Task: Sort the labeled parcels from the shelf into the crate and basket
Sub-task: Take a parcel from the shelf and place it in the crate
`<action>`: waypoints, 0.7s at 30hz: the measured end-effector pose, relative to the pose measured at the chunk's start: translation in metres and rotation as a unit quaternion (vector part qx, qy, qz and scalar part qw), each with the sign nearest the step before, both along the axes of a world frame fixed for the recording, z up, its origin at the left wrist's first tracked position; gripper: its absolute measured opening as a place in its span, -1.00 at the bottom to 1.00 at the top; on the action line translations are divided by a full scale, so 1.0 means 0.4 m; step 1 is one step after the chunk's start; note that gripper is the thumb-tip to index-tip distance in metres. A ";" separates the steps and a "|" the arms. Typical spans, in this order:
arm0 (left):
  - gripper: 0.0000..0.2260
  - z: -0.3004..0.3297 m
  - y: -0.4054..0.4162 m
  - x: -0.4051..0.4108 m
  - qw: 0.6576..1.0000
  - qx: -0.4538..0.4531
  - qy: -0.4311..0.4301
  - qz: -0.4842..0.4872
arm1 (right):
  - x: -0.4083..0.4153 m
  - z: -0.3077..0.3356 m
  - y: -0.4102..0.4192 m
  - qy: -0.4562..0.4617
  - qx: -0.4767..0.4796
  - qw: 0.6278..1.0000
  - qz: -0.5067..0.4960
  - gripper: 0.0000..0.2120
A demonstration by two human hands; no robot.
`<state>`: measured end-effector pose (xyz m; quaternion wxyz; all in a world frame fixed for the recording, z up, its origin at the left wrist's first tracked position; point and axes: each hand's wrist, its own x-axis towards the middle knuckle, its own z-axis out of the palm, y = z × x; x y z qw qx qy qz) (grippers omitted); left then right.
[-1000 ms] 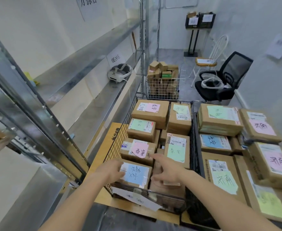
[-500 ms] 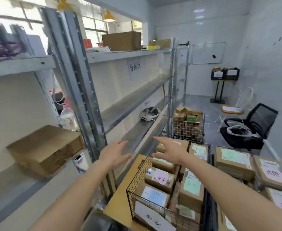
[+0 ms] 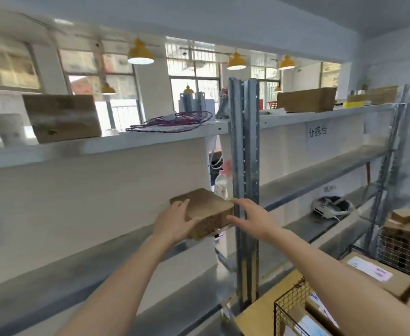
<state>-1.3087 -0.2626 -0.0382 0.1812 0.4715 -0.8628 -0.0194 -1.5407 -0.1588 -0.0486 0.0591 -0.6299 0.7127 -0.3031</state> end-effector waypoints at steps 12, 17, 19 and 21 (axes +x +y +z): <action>-0.40 -0.078 -0.240 0.098 0.997 0.070 0.029 0.023 | 0.034 -0.018 -0.295 0.040 0.074 0.996 -0.022 -0.38; -0.31 -0.147 -0.370 0.069 0.988 0.148 0.045 0.017 | 0.011 -0.057 -0.416 0.048 0.097 0.993 -0.051 -0.35; -0.15 -0.191 -0.426 0.051 0.977 0.194 0.091 0.014 | 0.011 -0.069 -0.452 0.029 0.109 0.992 -0.055 -0.35; -0.10 -0.226 -0.464 0.029 0.958 0.246 0.147 0.014 | 0.014 -0.080 -0.480 0.017 0.115 0.991 -0.060 -0.32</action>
